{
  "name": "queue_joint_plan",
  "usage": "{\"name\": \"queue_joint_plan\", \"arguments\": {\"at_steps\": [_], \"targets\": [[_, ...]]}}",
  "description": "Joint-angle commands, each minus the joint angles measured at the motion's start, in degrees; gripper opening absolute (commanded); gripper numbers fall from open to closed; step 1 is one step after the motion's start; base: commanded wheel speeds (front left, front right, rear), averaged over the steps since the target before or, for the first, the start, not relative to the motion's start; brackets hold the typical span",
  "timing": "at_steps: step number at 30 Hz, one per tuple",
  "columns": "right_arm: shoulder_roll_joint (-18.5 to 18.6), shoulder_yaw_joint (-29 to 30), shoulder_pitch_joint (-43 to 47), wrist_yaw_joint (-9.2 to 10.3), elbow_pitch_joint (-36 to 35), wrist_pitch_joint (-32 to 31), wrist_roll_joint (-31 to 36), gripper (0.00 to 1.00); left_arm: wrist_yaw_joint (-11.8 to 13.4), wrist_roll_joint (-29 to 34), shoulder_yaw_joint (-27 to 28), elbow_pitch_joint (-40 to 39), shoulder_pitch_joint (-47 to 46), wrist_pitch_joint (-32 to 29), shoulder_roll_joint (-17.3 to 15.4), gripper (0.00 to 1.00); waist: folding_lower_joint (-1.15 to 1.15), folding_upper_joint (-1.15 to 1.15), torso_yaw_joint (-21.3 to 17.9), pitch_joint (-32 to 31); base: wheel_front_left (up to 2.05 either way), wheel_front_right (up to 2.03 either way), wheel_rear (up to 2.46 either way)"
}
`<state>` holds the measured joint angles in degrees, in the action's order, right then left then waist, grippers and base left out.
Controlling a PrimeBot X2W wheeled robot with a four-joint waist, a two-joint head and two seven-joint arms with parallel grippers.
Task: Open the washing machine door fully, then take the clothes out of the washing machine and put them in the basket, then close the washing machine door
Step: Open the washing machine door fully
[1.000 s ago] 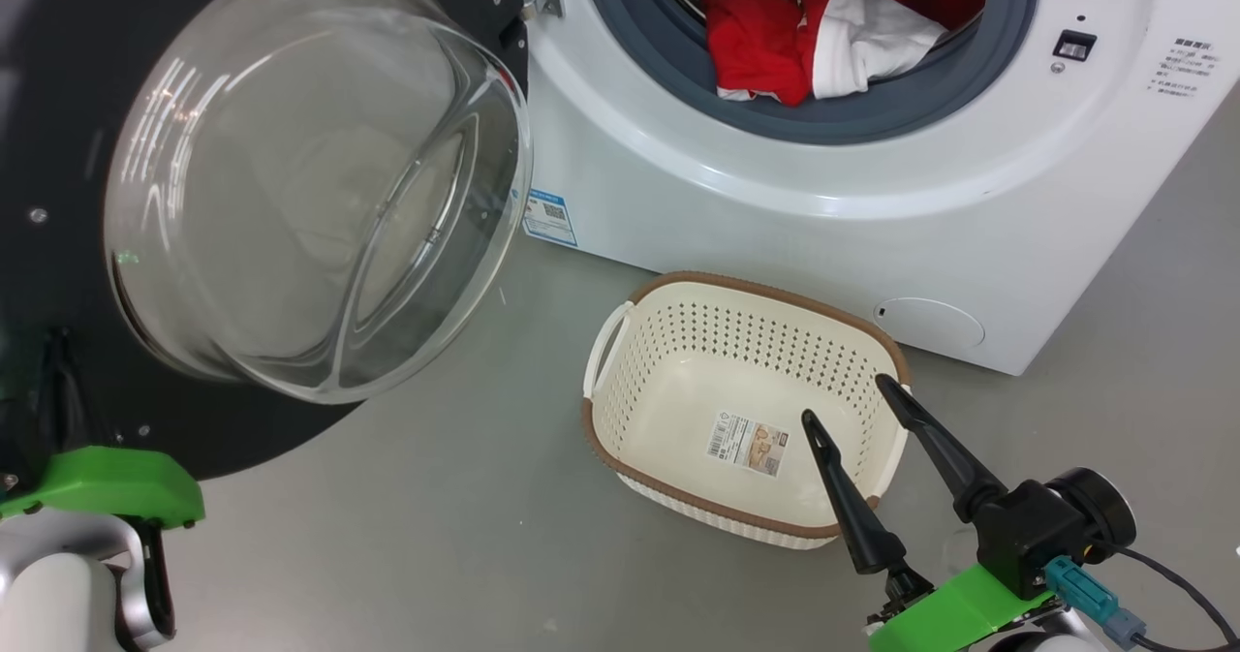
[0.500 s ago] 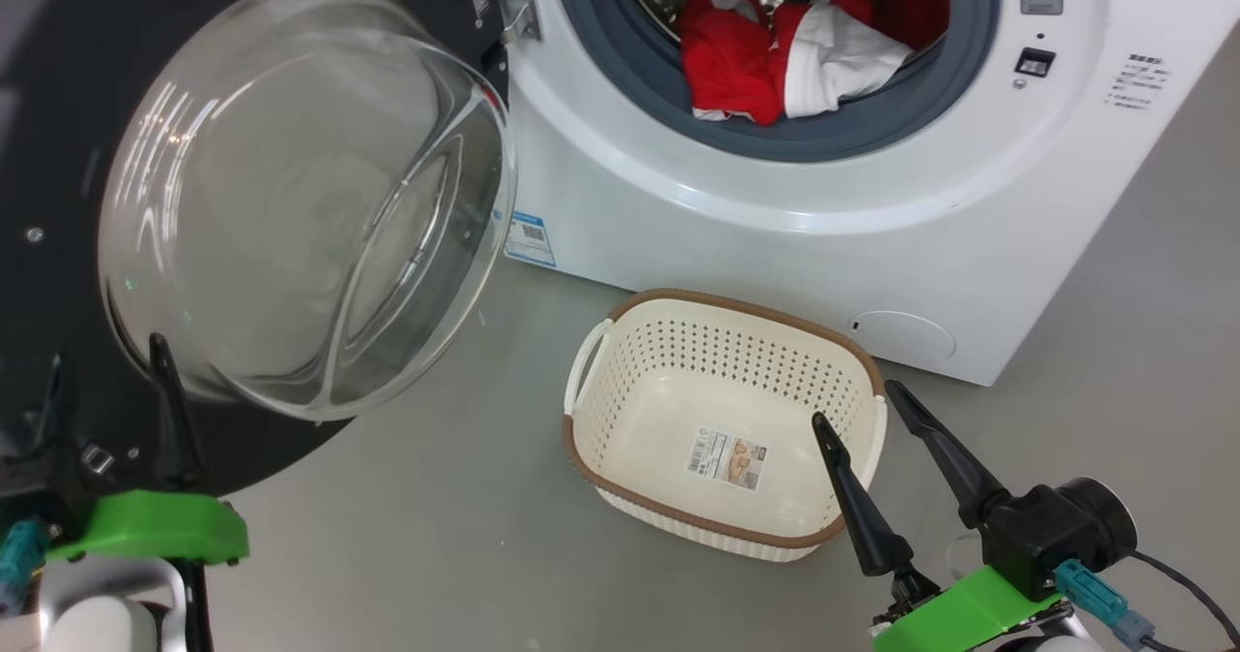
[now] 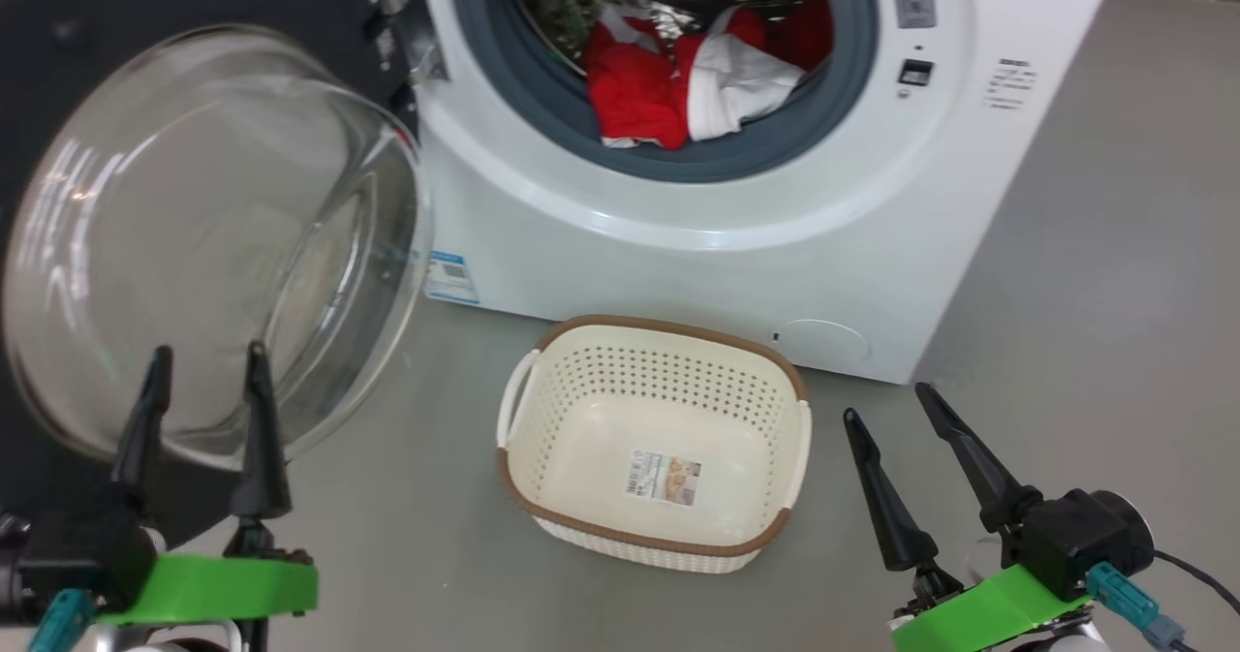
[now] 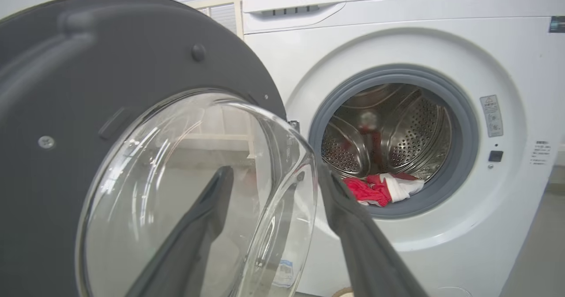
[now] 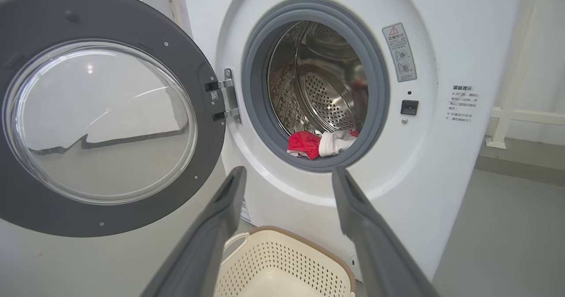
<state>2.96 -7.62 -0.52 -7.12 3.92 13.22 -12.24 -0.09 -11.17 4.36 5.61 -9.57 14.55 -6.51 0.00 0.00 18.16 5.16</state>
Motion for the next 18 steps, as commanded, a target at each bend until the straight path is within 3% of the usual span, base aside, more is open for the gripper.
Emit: {"name": "queue_joint_plan", "arguments": {"at_steps": [1,10,18], "targets": [[-0.08,-0.83,-2.21,-0.36,-1.11,0.69,-0.56,1.0,-0.5,-0.04,1.58,-2.53,-0.37,0.45,-1.09,1.0,0.0,0.0,-2.12,-0.54,0.0,0.0,0.0],[-0.08,1.18,-2.54,-0.36,-0.22,1.62,-0.95,1.0,-5.75,-3.12,-3.05,-10.62,3.43,0.45,-0.03,1.0,0.0,0.0,-7.84,-0.38,0.0,0.0,0.0],[-0.08,4.24,-2.93,-0.36,-2.6,1.76,0.99,1.0,-5.66,-3.0,-3.7,-10.84,5.88,0.45,0.05,1.0,0.0,0.0,-13.0,-0.12,0.0,0.0,0.0]]}}
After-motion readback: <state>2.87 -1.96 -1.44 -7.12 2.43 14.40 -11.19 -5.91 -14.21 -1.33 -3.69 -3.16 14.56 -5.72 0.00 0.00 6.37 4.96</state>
